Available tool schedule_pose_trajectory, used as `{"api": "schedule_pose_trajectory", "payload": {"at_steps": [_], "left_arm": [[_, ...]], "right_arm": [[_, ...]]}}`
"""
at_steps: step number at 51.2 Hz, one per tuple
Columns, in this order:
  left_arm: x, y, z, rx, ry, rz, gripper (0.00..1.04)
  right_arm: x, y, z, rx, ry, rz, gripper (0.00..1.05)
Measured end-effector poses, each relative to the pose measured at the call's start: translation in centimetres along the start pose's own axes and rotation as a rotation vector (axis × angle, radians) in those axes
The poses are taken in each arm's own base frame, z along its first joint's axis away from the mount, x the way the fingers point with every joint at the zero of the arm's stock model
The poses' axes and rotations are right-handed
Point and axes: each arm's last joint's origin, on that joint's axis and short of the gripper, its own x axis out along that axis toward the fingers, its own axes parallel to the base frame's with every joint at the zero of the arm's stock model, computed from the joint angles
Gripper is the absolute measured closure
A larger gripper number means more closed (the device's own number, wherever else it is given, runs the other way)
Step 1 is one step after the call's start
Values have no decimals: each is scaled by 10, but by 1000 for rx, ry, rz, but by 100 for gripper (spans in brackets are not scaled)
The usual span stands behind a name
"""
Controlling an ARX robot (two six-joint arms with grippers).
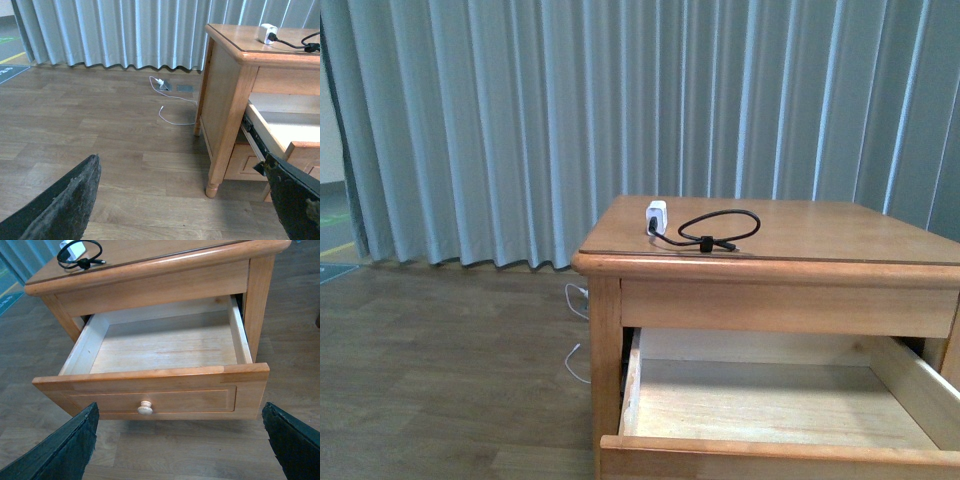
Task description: Put charger into drawer
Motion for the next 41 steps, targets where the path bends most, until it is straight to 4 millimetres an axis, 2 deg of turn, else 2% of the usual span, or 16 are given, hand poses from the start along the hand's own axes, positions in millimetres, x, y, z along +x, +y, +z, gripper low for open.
{"api": "schedule_pose_trajectory", "payload": {"at_steps": [2,7,10,13,14,29,41], "left_arm": [[0,0,0,0,0,0,6],[0,0,0,0,0,0,6],[0,0,0,0,0,-1,6],[0,0,0,0,0,0,6],[0,0,0,0,0,0,6],[0,0,0,0,0,0,6],[0,0,0,0,0,0,6]], "right_arm": [[1,0,-2,-36,-58,-20,12],[0,6,-12,-148,-275,-115,32],[-1,8,-15,-169,-304,-105,43],[-2,7,-22,-179,-303,-110,58],[-2,7,-25,-186,-300,-112,60],[-2,6,-27,-188,-299,-113,7],[-2,6,-27,-190,-299,-113,8]]}}
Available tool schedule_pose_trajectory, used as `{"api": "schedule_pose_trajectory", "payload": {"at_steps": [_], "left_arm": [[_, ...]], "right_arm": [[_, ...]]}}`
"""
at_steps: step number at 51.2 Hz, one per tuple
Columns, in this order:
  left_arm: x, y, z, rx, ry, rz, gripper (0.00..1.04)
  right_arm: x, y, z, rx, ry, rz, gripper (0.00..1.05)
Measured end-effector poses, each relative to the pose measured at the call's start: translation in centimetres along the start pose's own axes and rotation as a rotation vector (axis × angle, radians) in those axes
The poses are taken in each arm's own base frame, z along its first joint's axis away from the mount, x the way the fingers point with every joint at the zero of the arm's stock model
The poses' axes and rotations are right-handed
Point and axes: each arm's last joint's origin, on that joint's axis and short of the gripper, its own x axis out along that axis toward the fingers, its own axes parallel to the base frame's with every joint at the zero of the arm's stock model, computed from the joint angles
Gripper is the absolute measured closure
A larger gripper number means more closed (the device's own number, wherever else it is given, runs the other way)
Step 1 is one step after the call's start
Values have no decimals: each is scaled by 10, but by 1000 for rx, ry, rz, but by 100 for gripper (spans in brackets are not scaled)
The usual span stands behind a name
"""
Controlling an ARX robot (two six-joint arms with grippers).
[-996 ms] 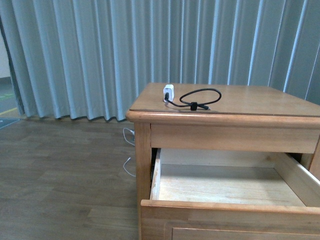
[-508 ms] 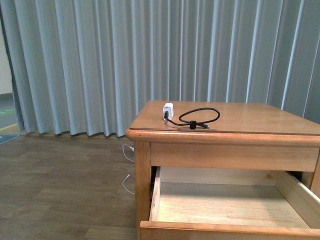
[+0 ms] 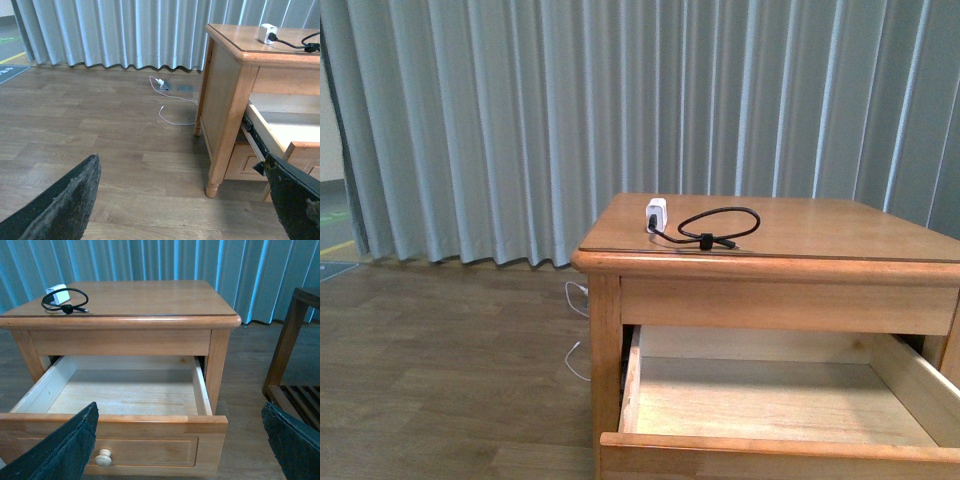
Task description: Put charger into drawer
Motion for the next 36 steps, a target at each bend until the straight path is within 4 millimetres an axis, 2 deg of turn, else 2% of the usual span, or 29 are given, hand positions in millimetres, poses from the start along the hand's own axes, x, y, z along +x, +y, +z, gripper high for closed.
{"api": "schedule_pose_trajectory", "payload": {"at_steps": [11,18,23,30,36], "left_arm": [[0,0,0,-2,1,6,6],[6,-5,-5,-93,60,237,6],[15,-13,3,-106,73,218,6],[44,-22,30,-109,89,156,6],[78,-30,48,-107,117,131,6]], "right_arm": [[0,0,0,0,0,0,8],[0,0,0,0,0,0,8],[0,0,0,0,0,0,8],[0,0,0,0,0,0,8],[0,0,0,0,0,0,8]]}}
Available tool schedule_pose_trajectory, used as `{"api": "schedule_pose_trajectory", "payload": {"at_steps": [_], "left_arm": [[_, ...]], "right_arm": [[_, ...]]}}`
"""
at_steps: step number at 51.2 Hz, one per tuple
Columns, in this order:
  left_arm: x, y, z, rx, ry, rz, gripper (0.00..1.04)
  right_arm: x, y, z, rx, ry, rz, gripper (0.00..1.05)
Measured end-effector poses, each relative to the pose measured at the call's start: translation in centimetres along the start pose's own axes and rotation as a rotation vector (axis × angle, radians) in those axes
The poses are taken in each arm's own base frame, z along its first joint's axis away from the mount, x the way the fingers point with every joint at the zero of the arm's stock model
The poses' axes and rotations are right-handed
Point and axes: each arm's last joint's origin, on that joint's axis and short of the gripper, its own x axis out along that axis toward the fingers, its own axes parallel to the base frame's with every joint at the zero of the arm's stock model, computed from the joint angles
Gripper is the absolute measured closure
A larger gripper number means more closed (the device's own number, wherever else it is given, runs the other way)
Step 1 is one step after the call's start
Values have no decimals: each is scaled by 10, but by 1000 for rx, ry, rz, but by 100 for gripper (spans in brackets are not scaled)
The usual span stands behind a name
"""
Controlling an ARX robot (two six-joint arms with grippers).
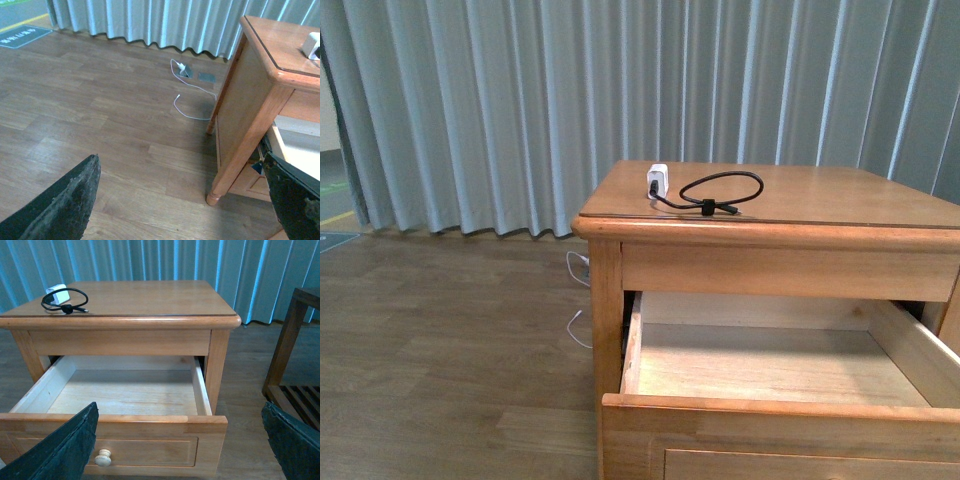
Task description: Put charger into drawer
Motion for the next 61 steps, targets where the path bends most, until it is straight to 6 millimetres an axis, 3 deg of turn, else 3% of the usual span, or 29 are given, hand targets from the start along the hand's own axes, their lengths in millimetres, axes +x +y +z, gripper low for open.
{"api": "schedule_pose_trajectory", "payload": {"at_steps": [8,15,26,38,50,61], "left_arm": [[44,-29,22,11,39,-35,6],[87,-68,43,22,43,-58,6],[139,-119,60,27,36,-98,6],[192,-172,66,25,63,-122,6],[243,-219,58,41,116,-122,6],[276,-246,52,44,139,-100,6]], "right_arm": [[0,0,0,0,0,0,8],[0,0,0,0,0,0,8],[0,0,0,0,0,0,8],[0,0,0,0,0,0,8],[0,0,0,0,0,0,8],[0,0,0,0,0,0,8]]}}
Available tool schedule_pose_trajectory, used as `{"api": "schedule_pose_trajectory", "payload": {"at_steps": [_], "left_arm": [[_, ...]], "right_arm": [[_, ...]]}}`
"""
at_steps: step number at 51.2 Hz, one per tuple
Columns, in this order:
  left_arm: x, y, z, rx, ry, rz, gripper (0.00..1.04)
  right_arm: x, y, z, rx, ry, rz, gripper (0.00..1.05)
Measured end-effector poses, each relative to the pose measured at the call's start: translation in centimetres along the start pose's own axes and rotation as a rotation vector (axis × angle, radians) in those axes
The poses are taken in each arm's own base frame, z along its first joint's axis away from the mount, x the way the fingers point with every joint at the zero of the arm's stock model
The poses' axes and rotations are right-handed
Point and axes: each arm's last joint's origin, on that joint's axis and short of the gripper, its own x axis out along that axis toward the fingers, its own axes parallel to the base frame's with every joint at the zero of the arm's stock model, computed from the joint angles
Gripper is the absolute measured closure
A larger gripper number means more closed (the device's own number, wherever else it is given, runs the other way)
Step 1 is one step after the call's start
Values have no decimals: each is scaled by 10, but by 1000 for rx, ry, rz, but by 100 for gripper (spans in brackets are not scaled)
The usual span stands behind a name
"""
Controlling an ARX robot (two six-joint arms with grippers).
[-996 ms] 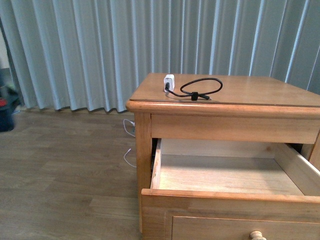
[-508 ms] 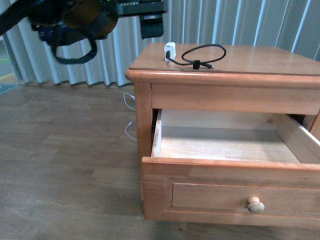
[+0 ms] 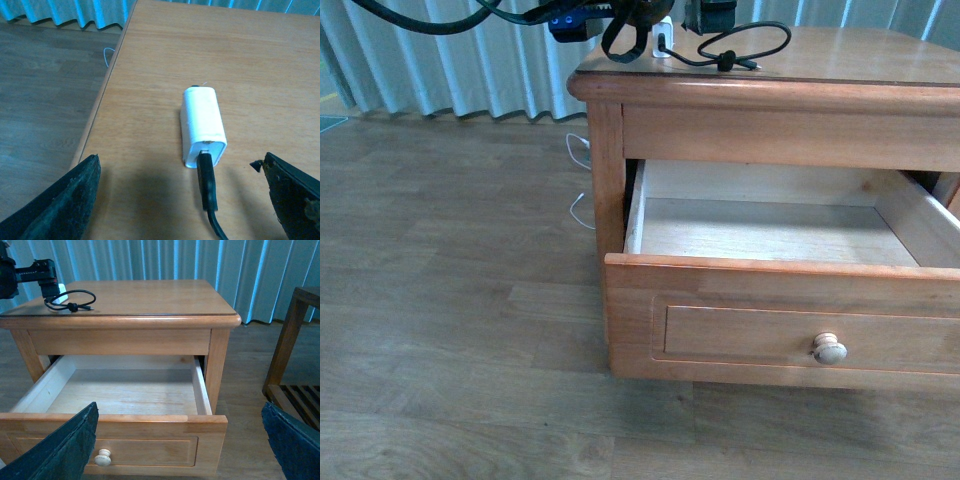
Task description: Put charger into drawer
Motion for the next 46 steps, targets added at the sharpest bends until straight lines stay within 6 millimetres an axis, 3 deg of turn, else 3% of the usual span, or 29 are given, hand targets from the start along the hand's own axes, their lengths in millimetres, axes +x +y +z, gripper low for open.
{"api": "schedule_pose_trajectory", "payload": {"at_steps": [20,40,46], "left_arm": [[31,-11,-5,14,13,67,7],[39,-11,-11,23,36,90,70],[39,-11,-14,15,30,93,82]], "right_arm": [[0,0,0,0,0,0,8],[0,0,0,0,0,0,8],[0,0,0,0,0,0,8]]}}
